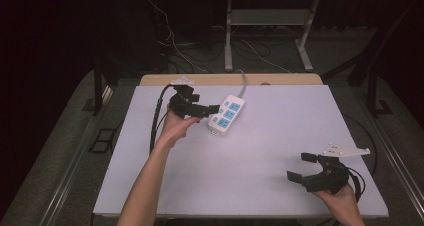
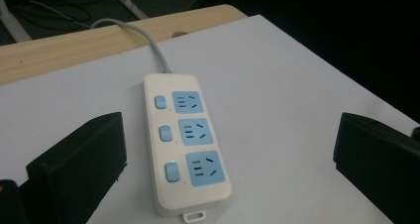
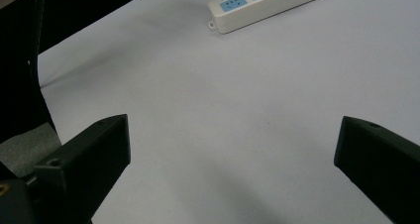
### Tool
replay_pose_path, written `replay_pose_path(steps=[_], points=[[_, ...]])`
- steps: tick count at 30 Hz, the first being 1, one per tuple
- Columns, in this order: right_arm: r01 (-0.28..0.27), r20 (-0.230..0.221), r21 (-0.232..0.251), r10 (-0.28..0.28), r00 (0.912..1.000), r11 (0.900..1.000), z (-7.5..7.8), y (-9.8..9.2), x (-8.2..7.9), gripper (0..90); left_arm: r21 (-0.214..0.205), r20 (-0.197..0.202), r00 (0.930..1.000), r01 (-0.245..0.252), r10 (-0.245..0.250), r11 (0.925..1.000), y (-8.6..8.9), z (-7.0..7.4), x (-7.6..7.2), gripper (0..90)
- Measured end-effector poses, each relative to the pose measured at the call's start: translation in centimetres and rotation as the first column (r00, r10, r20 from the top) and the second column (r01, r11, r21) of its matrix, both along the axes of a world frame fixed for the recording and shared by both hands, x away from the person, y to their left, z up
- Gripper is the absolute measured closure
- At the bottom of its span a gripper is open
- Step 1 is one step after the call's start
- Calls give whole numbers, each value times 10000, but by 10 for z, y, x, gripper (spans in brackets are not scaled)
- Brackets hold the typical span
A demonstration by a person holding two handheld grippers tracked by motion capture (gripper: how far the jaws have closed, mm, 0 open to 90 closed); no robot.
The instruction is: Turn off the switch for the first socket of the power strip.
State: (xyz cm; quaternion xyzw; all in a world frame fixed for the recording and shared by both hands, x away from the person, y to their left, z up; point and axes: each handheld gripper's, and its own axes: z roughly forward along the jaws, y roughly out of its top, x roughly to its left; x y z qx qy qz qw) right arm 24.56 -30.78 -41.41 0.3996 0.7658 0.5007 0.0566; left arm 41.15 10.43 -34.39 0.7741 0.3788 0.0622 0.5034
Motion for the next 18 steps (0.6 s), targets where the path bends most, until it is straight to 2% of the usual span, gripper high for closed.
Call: replay_pose_path(steps=[10, 18], points=[[-13, 5, 65, 13, 10000, 10000, 0, 0, -2, 7, -42, 254, 9996, 103, -102, 9999, 16, -3, -34, 0], [-80, -20, 34, 80, 10000, 10000, 0, 2, -2, 6, -257, 464, 9989, 123, -111, 9996, 29, -9, -59, 0]])
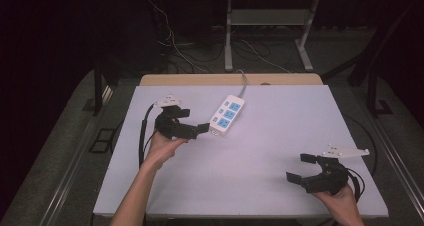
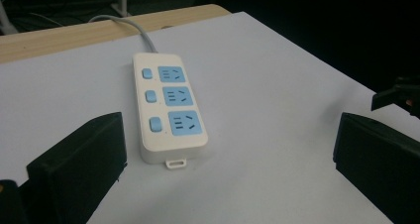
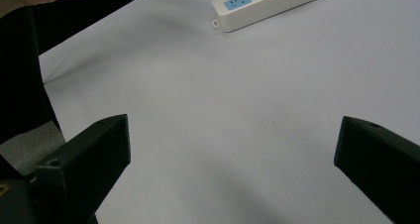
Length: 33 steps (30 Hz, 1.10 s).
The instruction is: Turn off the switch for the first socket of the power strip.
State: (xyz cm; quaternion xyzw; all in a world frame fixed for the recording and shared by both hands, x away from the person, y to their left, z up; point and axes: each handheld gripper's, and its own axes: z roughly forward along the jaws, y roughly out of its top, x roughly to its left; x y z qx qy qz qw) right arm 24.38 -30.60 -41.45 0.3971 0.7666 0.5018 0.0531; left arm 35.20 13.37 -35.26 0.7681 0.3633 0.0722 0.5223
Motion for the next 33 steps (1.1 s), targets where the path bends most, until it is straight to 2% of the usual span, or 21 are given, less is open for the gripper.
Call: replay_pose_path(steps=[13, 22, 29, 33], points=[[-100, -87, -71, 99, 9999, 9999, -1, 5, -1, 7, -400, 209, 9994, -255, 264, 9989, 24, -9, -34, 0], [-135, -183, -135, 133, 9997, 9998, -3, 6, 1, 7, -745, 237, 9983, -504, 523, 9959, 38, -25, -63, 0], [-158, -230, -187, 153, 9996, 9997, -4, 7, 1, 7, -717, 352, 9983, -446, 472, 9964, 41, -37, -85, 0], [-196, -251, -231, 190, 9995, 9995, -4, 8, 0, 7, -733, 304, 9983, -466, 490, 9962, 42, -46, -92, 0]])
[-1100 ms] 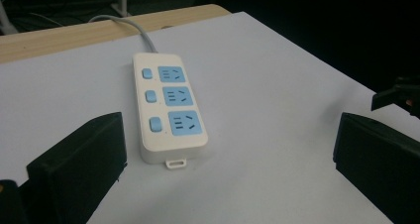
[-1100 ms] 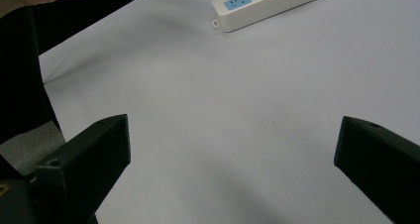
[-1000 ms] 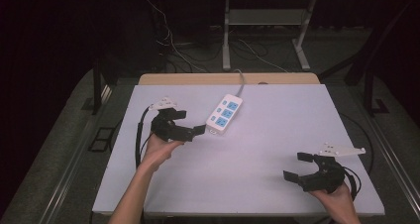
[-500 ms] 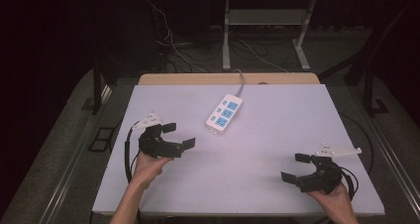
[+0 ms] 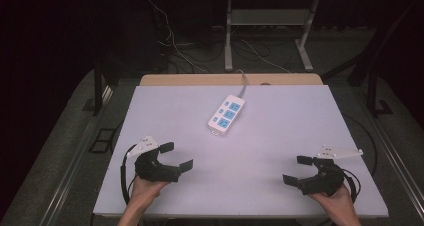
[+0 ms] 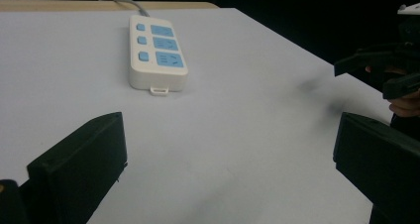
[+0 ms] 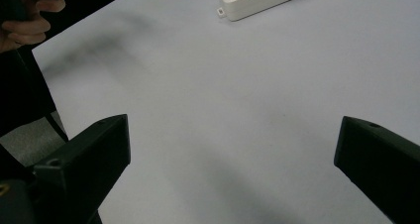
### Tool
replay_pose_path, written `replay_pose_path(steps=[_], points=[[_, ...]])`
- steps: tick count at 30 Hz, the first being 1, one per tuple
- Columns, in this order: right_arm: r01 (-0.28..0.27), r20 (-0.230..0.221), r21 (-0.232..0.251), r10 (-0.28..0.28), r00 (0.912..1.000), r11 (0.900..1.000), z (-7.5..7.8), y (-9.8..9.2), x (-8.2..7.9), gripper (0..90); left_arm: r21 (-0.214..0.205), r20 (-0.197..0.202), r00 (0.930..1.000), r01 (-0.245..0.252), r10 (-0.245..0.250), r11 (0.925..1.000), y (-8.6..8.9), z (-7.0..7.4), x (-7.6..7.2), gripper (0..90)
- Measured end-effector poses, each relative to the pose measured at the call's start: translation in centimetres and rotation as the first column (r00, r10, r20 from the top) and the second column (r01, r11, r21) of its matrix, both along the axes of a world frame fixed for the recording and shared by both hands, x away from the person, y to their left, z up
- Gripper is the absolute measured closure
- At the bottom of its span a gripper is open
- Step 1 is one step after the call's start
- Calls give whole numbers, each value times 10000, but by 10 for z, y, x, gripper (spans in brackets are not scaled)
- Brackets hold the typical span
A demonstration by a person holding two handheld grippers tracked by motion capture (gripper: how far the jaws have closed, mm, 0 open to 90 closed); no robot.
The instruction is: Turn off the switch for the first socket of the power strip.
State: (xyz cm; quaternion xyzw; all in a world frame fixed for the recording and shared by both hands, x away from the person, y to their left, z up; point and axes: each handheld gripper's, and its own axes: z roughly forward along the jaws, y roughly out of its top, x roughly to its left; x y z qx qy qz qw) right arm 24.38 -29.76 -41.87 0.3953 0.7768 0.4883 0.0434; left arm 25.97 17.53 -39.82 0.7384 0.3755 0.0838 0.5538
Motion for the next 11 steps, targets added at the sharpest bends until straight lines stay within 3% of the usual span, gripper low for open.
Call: replay_pose_path(steps=[11], points=[[-109, -13, -88, 109, 9999, 9999, -2, 2, 0, 6, 105, -202, 9998, 38, -36, 9999, 1, -17, -6, 0]])
